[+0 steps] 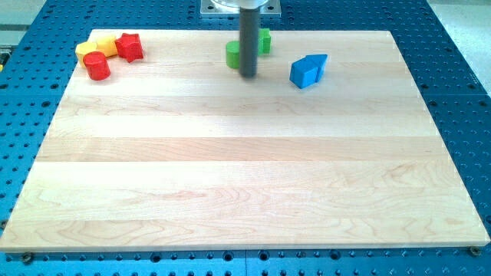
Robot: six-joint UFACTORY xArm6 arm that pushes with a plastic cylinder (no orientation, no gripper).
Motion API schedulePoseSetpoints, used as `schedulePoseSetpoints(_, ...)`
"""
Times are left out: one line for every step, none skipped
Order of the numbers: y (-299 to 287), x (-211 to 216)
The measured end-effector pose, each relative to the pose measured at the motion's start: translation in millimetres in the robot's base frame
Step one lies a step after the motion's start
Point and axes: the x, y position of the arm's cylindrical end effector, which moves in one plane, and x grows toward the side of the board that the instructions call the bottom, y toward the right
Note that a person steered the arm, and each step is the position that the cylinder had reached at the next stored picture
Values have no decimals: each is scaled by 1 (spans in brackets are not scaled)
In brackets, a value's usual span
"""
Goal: Move the green circle into the green star
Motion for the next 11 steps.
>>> schedulePoseSetpoints(-32, -19)
schedulePoseSetpoints(7, -33)
schedulePoseSetpoints(-4, -39)
schedulePoseSetpoints(-86, -54)
schedulePoseSetpoints(-130, -115)
schedulePoseSetpoints(-168, -118)
schedulePoseSetpoints(-183, -84)
schedulePoseSetpoints(-195, -47)
schedulePoseSetpoints(-205, -42)
schedulePoseSetpoints(-214, -13)
schedulePoseSetpoints(-213, 37)
